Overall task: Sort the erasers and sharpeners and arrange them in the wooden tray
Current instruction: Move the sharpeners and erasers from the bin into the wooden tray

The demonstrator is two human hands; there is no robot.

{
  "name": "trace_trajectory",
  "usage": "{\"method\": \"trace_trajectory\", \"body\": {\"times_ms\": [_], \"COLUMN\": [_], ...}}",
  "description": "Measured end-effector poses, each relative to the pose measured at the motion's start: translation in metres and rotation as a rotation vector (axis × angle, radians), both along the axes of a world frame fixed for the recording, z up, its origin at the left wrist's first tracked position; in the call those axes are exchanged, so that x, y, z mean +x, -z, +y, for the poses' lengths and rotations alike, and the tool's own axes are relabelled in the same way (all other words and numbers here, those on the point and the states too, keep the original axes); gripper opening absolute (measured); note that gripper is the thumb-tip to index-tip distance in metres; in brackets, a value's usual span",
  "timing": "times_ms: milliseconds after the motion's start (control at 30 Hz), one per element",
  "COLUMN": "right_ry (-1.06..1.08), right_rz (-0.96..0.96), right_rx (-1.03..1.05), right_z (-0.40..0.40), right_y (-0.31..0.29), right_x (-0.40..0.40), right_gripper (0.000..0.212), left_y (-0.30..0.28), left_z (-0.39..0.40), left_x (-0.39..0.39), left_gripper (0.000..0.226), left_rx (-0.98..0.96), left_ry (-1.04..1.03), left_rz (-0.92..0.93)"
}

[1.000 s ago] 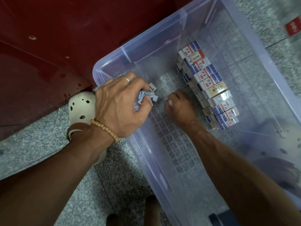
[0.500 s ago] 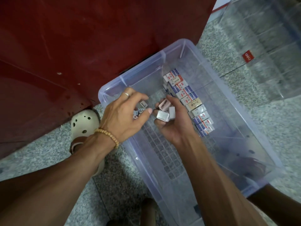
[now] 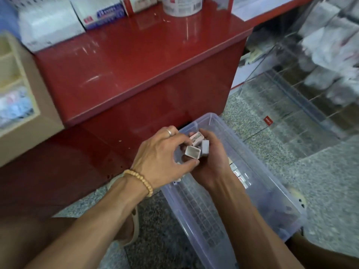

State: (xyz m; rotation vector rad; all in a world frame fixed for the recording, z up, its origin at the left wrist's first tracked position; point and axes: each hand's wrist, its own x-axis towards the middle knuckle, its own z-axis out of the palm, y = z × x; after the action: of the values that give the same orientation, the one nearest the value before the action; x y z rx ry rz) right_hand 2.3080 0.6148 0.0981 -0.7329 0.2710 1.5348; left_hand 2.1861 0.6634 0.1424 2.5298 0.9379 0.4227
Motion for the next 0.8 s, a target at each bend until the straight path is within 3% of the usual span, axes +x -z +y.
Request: {"method": "trace_trajectory", "body": {"times_ms": [167,400,533,633,800], "right_ry": [0.053,0.152,0.037,-0.085,-0.358], "right_rz": [-0.023,-0.086,-0.266,-0.511,-0.831], "right_rx": [0.022,-0.018,-0.008,0.021,0.196], "right_z": [0.003,-0.006,-0.01,-0.013,-0.007], "right_y": [-0.024,-0.071,-0.103,-0.127,-0.167], "right_x": [-0.014,-0.03,-0.042,-0.052,-0.081], "right_gripper": [0.026,0.023,0.017,0.005,0.014], "left_y": [-0.038,-0.09,-0.116,-0.13,-0.149], "left_z": [-0.006,-0.012,-0.014,-0.011,-0.003], "left_x": [-0.008,-0.027,-0.045,-0.067,-0.108], "left_gripper": [0.035,0.033,0.042,0.039,0.04], "left_rx": [0.045,-0.056,-0.006,0.03,0.05], "left_ry": [-0.008,-0.005,-0.047,-0.127,-0.191], "left_rz": [-0.029,-0.112,-0.1,-0.099,-0.151]}}
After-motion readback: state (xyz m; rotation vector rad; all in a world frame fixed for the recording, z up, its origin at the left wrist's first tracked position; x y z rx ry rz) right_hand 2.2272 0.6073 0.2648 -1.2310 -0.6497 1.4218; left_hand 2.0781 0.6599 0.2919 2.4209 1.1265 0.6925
